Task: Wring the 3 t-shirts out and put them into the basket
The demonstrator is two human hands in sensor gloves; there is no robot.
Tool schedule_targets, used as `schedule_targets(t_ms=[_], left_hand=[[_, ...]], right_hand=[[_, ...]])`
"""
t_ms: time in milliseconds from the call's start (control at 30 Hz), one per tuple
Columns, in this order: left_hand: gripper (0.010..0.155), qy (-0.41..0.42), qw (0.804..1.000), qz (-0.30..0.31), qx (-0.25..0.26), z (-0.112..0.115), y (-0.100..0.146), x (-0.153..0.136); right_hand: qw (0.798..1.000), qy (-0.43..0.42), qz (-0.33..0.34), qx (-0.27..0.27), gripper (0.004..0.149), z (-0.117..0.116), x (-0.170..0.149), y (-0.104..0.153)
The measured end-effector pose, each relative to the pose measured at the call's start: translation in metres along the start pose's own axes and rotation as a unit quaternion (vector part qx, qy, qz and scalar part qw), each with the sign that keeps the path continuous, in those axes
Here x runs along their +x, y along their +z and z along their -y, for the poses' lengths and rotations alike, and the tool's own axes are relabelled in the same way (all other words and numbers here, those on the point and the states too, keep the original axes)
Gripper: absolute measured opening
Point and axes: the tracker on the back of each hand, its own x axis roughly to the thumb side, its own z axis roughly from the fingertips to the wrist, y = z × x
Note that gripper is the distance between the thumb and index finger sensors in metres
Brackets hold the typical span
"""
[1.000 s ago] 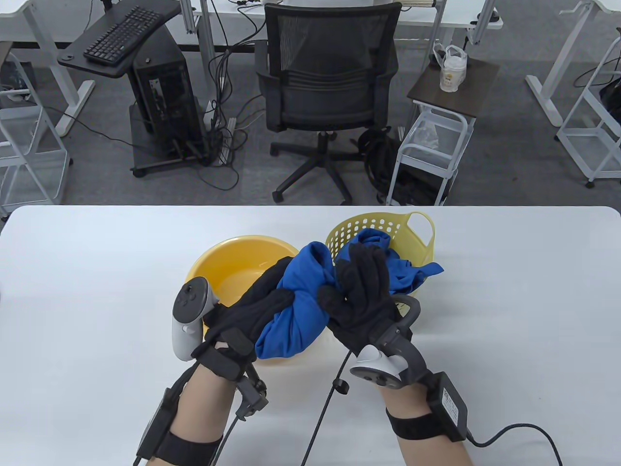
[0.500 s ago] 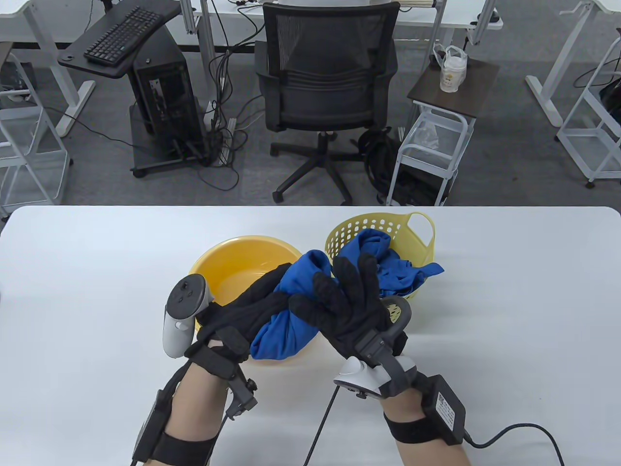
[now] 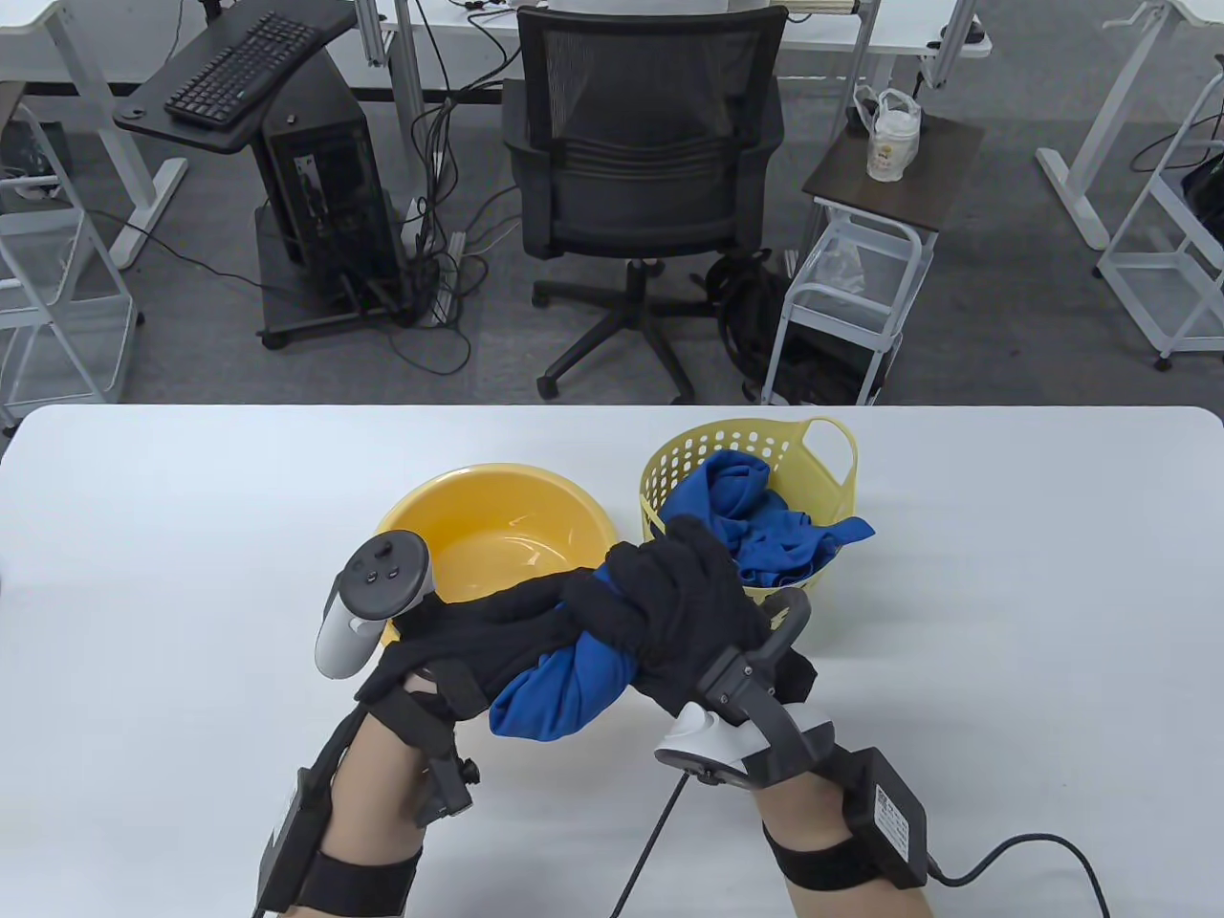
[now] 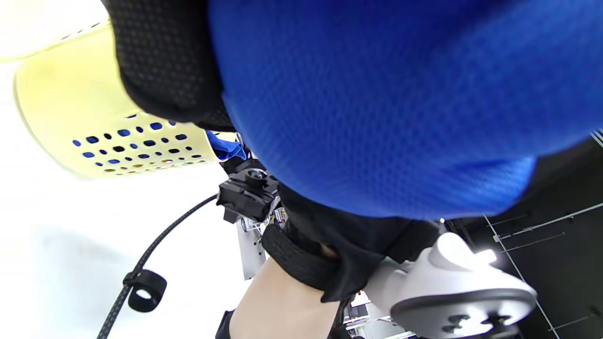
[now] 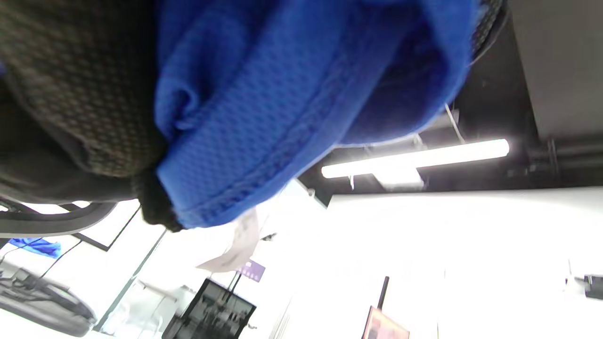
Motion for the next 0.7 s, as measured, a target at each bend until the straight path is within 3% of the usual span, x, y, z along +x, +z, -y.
schedule_targets(t_ms=[167, 300, 367, 467, 533, 600, 633, 700], left_hand=[[0.061, 0.024, 0.999, 0.023, -0.022, 0.006, -0.007, -0.003], [0.063, 0.051, 0.997, 0.032, -0.044, 0.007, -0.009, -0.005], [0.065, 0.039, 0.998, 0.024, -0.035, 0.006, -0.006, -0.004], [0.073, 0.042, 0.999, 0.003, -0.001, 0.005, -0.002, -0.004], [0.082, 0.067, 0.997, -0.008, 0.047, 0.004, 0.002, -0.005], [0.080, 0.066, 0.990, -0.004, 0.127, 0.004, 0.004, -0.008], [0.080, 0.058, 0.988, -0.003, 0.142, 0.005, 0.003, -0.009], [0.086, 0.030, 0.992, 0.004, 0.121, 0.008, -0.003, -0.010]], right_hand=[[0.999, -0.036, 0.006, 0.029, 0.094, 0.009, -0.007, -0.003], [0.983, -0.169, -0.023, 0.065, 0.092, 0.009, -0.013, -0.006], [0.983, -0.169, -0.037, 0.066, 0.091, 0.005, -0.013, -0.007], [0.982, -0.163, -0.072, 0.061, 0.091, -0.003, -0.015, -0.005], [0.983, -0.147, -0.104, 0.044, 0.091, -0.008, -0.019, -0.003], [0.975, -0.166, -0.135, 0.063, 0.090, -0.021, -0.028, 0.002], [0.973, -0.171, -0.141, 0.063, 0.090, -0.026, -0.031, 0.004], [0.972, -0.165, -0.156, 0.065, 0.090, -0.034, -0.036, 0.008]])
